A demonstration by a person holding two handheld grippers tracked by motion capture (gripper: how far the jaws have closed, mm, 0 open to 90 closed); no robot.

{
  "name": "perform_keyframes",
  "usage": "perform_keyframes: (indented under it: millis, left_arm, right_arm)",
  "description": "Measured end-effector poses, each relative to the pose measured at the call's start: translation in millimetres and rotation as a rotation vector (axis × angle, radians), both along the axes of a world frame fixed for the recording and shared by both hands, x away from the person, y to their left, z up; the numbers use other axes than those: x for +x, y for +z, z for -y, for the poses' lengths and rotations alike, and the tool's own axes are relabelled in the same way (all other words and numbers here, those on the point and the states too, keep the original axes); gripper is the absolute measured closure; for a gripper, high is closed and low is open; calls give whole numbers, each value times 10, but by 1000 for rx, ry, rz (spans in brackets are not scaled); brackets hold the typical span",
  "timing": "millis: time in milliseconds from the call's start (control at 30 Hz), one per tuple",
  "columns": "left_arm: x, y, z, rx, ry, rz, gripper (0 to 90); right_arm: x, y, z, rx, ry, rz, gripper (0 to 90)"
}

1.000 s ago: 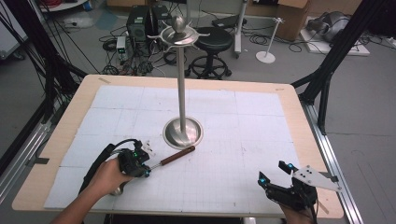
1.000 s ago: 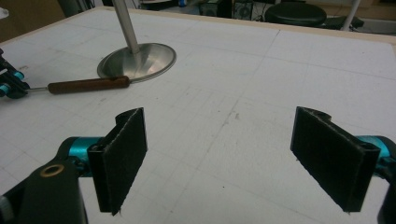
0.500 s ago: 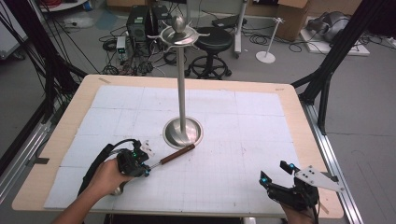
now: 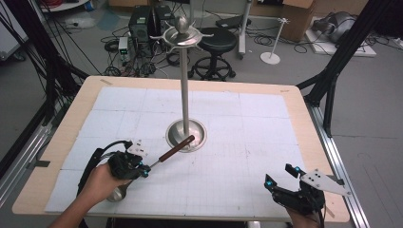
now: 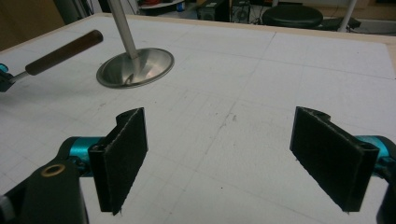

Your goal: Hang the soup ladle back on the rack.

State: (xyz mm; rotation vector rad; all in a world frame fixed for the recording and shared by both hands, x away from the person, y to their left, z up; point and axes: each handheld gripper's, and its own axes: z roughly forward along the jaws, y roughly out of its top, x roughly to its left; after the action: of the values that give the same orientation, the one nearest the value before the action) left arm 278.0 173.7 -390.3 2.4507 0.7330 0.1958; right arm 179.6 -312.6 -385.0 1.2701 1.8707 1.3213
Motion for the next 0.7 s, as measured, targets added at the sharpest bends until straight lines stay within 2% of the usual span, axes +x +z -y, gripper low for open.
perform_keyframes:
  millis: [67,100,233,367,567,700]
  left_arm:
    - [-38,22,-41,-39,22,16,842]
    - [-48,42,-72,-45,15,21,843]
    - [-119,75,-171,-105,35,55,843]
    - [-190,102,-259,-141,53,94,843]
    - [-253,146,-372,-200,73,132,843]
    - [-333,137,-413,-256,97,167,843]
  right_arm:
    - [3,-4,4,1,0,2,184]
    - [3,-4,3,2,0,1,184]
    - [8,-6,-6,0,3,0,184]
    - [8,-7,-27,-1,7,-2,184]
    - [8,-10,-19,5,4,-6,184]
    - [14,-10,-20,4,7,-5,184]
